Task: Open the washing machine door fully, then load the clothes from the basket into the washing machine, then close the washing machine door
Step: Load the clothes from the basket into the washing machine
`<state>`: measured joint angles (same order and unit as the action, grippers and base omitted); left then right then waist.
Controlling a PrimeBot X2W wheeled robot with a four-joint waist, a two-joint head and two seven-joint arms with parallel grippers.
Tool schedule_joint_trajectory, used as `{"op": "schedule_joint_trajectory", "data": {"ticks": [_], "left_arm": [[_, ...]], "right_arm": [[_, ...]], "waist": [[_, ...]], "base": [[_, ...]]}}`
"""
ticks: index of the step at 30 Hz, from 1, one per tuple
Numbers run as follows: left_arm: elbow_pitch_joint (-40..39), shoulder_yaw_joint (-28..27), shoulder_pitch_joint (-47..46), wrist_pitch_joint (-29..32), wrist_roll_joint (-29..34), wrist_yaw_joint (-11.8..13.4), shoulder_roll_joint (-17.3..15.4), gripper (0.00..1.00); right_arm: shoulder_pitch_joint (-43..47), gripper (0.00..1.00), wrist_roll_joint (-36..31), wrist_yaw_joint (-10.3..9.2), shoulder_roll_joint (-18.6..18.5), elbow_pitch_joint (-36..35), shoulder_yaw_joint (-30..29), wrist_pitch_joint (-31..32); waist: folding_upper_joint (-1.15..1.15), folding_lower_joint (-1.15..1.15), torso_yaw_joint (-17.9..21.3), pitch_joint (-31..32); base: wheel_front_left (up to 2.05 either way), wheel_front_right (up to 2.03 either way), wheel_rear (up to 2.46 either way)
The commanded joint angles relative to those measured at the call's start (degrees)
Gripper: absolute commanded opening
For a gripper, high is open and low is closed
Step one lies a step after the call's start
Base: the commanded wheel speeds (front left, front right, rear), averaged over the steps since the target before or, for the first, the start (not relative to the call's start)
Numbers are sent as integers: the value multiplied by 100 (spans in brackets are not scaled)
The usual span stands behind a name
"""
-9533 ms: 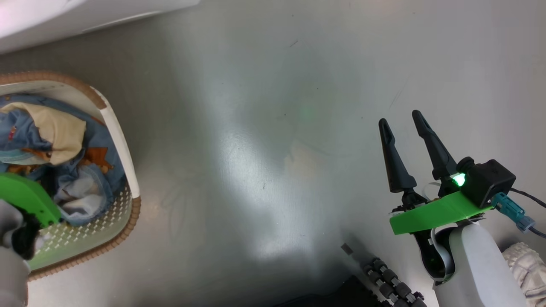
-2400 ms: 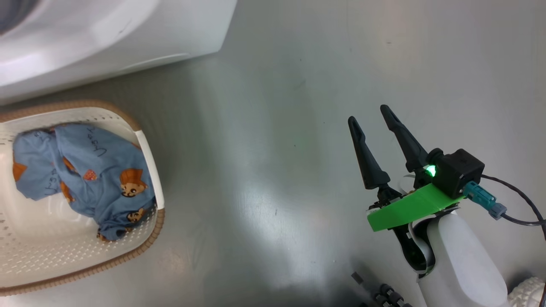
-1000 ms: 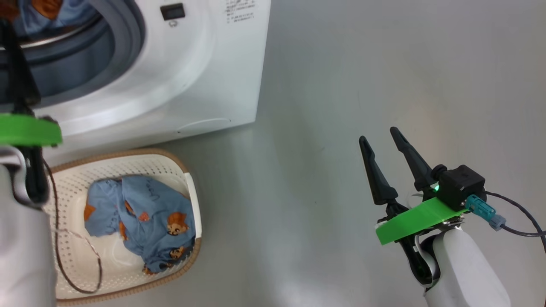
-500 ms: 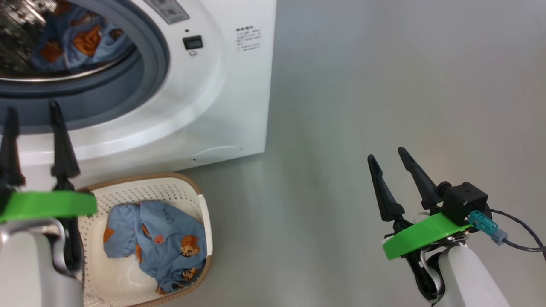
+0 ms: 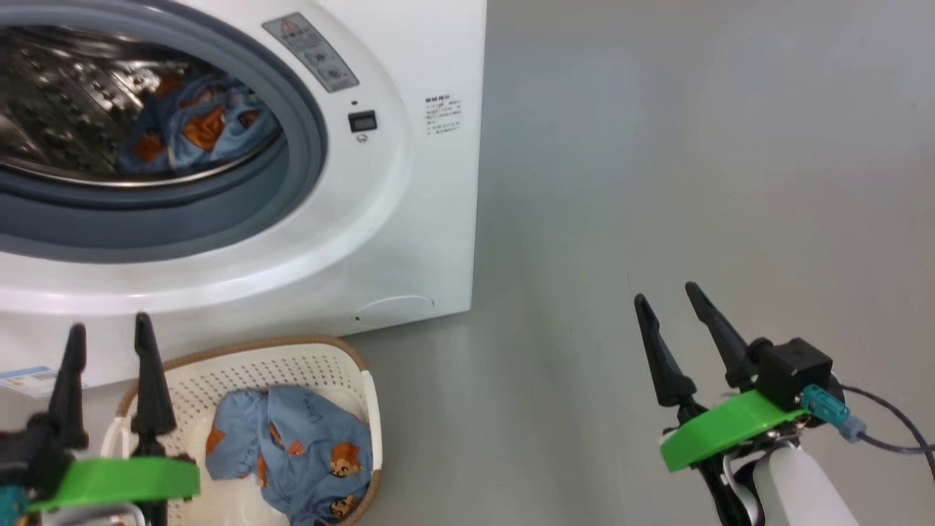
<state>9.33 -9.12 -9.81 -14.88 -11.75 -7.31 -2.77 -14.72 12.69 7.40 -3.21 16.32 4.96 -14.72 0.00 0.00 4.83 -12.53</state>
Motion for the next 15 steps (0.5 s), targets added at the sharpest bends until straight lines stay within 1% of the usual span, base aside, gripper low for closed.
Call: {"op": "schedule_joint_trajectory", "data": {"ticks": [1,8,12,15], "left_arm": [[-223,-189,118,-12,-5,-10,-51,100],[-394,-123,565,-12,-37,117,-16,100],[-490,103,841,-12,-209,263,-13,100],[-557,269,1026,-12,-201,336,-12,100]], "right_arm": [[124,100,-45,9,34,-110,128,-28],[246,100,-59,9,34,-79,111,-28],[337,100,-64,9,34,-78,95,-28],[379,100,-97,9,34,-70,84,-28]], "waist": [[0,0,-44,147],[0,0,-86,379],[0,0,-108,499],[0,0,-134,562]], "base": [[0,0,0],[0,0,0],[0,0,0],[0,0,0]]}}
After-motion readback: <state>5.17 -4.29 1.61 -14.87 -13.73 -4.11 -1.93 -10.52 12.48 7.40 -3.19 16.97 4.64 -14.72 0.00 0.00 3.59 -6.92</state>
